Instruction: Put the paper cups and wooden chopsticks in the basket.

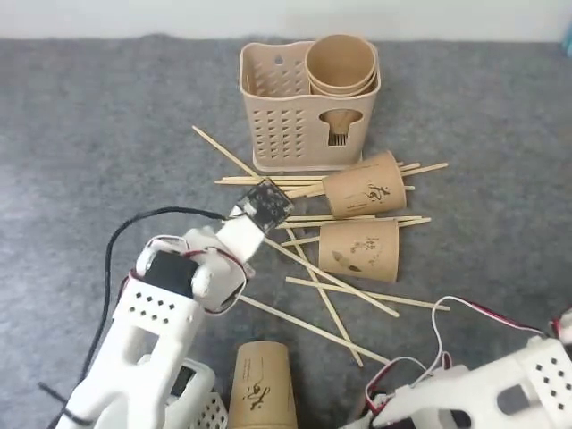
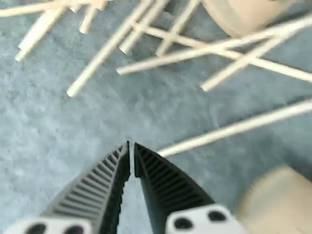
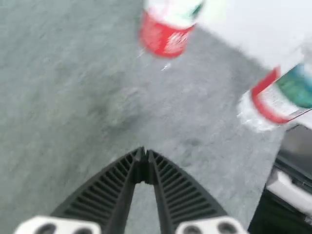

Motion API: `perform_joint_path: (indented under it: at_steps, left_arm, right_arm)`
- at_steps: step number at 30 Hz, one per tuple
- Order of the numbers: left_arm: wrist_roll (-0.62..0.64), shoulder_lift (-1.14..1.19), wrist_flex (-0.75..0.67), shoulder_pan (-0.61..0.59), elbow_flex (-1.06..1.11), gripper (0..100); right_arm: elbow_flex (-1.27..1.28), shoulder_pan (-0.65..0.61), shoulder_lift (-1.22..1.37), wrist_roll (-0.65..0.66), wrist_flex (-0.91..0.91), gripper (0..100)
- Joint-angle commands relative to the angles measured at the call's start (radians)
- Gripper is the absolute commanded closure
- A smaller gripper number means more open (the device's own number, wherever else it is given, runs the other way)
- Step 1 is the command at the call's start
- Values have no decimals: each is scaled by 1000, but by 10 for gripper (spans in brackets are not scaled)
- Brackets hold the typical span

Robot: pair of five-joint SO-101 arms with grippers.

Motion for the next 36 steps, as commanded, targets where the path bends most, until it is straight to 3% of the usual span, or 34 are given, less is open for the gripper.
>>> perform_joint_path:
  at_steps: [1, 6, 9, 11, 18, 25, 31, 36]
  left_arm:
    - [29, -32, 245, 60, -156, 927]
    - [25, -80, 338, 81, -196, 765]
    - [11, -164, 361, 81, -202, 730]
    - [11, -232, 362, 57, -200, 735]
    - [12, -334, 359, -112, -194, 735]
    - [14, -78, 359, -87, -214, 732]
    - [12, 55, 358, -44, -226, 702]
    - [12, 38, 361, 46, -226, 664]
  right_arm:
    - [-78, -65, -13, 48, 119, 972]
    - [-89, -292, -13, 288, 401, 971]
    - [-87, -476, -13, 367, 582, 970]
    - [-101, -559, -13, 351, 631, 968]
    - [-166, -665, -13, 270, 634, 827]
    - [-166, -924, 1, 3, 568, 825]
    - [-158, -1171, 8, -103, 490, 824]
    - [-158, -1225, 136, -157, 414, 824]
